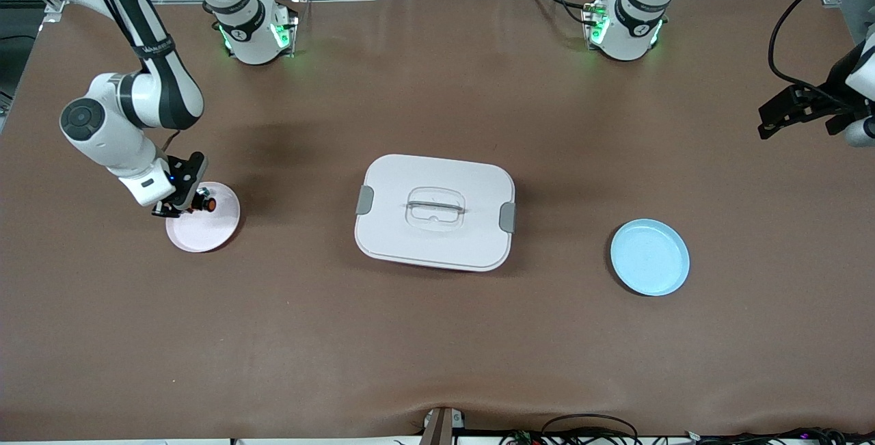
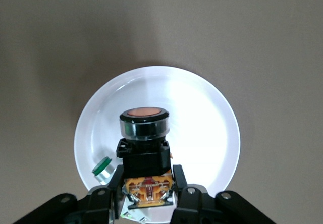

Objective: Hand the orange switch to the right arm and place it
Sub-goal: 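Lower the switch onto the white plate with the right gripper, then open the right gripper and lift it away from the plate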

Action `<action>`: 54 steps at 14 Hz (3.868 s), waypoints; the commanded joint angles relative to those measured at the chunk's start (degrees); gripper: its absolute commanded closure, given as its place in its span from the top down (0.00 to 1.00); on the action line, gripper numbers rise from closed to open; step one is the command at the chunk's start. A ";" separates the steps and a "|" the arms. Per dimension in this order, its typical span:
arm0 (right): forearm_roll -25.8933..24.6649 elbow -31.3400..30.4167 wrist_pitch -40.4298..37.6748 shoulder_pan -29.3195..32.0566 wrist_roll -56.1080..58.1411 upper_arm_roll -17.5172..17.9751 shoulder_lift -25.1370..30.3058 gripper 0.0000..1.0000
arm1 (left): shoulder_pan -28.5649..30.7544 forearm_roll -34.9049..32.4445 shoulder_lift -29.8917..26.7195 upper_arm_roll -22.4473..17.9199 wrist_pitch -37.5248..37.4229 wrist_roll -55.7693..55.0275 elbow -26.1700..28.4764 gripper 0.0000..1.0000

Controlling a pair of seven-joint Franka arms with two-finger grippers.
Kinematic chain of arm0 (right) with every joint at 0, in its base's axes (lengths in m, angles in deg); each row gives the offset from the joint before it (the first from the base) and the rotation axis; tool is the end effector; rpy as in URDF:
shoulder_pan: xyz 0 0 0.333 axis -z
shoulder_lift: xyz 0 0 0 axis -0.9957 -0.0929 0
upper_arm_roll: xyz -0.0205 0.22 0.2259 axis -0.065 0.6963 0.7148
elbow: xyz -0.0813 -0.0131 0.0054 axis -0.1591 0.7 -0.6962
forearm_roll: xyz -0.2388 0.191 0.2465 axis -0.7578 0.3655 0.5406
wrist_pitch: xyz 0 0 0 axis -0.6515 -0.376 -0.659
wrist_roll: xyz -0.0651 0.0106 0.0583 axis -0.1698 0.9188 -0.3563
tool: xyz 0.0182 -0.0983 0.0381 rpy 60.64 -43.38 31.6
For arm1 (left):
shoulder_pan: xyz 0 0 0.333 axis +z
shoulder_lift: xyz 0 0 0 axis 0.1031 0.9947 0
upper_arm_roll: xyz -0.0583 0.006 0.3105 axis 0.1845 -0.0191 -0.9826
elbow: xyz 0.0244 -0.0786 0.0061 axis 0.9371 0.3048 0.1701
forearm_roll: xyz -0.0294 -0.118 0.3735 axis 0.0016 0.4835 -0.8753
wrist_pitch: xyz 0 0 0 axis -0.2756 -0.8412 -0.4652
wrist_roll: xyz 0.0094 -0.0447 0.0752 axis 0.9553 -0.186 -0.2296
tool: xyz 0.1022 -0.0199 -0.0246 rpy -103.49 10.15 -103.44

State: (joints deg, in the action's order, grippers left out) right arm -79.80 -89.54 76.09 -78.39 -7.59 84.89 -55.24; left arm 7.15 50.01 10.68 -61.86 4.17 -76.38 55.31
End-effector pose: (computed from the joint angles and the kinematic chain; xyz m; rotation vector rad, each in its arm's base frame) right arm 0.5119 -0.0512 0.2504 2.3368 1.9630 0.0015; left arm 0.5504 -0.0254 0.6461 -3.0801 -0.0356 -0.0267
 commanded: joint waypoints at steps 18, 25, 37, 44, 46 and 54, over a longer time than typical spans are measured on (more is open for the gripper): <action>-4.56 5.64 7.18 3.83 0.74 0.63 -11.80 0.00 | -0.35 0.75 -1.48 -0.79 0.53 1.33 1.45 1.00; -4.56 6.43 7.27 3.74 0.74 0.63 -12.77 0.00 | -0.27 0.75 -1.56 -0.97 0.53 1.24 1.45 1.00; -3.69 11.34 -4.11 3.57 -2.51 0.80 -10.67 1.00 | -0.27 1.80 -1.48 -1.06 0.53 1.24 1.36 1.00; 4.65 17.93 -23.54 4.70 -7.08 0.72 -3.12 1.00 | -0.27 2.34 -1.65 -1.06 0.09 1.16 1.54 1.00; 5.10 22.41 -31.97 5.93 -9.26 0.80 -1.79 1.00 | -0.35 2.42 -1.83 -0.79 -0.17 1.24 1.54 1.00; 5.37 32.96 -51.76 6.38 -27.79 0.89 2.78 1.00 | -0.70 2.51 -2.62 -0.53 -0.52 1.24 2.24 1.00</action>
State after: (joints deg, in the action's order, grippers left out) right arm -75.28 -59.69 29.07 -72.75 -30.24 84.95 -53.38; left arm 6.73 51.58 10.01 -62.14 4.02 -76.34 55.92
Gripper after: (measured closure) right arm 0.000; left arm 0.000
